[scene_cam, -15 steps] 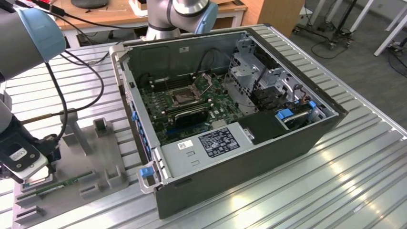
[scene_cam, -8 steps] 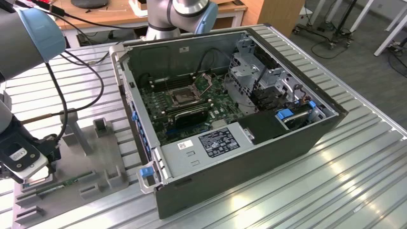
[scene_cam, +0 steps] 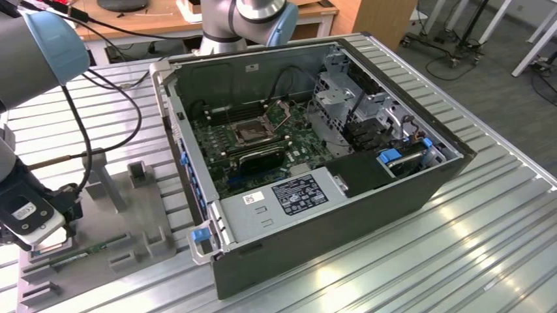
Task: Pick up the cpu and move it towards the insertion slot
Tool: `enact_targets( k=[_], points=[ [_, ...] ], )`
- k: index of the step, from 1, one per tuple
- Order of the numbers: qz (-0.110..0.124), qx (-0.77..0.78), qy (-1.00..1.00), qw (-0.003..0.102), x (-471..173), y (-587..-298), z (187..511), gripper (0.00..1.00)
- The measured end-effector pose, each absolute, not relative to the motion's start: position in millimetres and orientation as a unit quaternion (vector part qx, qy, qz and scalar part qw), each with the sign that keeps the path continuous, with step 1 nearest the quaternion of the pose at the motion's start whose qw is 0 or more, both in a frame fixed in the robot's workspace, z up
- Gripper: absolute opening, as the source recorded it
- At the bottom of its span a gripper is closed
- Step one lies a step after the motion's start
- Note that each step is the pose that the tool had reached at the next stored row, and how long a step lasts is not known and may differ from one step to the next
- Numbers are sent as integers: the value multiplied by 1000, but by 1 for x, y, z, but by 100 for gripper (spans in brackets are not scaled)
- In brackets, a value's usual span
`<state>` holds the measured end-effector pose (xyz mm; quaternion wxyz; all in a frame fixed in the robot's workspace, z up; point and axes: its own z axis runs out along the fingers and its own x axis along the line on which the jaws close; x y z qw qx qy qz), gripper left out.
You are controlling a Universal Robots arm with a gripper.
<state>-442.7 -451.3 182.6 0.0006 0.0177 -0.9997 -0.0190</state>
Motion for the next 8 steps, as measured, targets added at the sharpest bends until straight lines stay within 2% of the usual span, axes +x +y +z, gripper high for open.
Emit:
enact_targets(
  k=[2, 3, 8],
  points=[
    [-19, 18, -1000, 1, -443, -451, 183, 63],
    [-19, 18, -1000, 1, -443, -451, 183, 57],
    [-19, 18, -1000, 1, -443, -451, 183, 55]
  ],
)
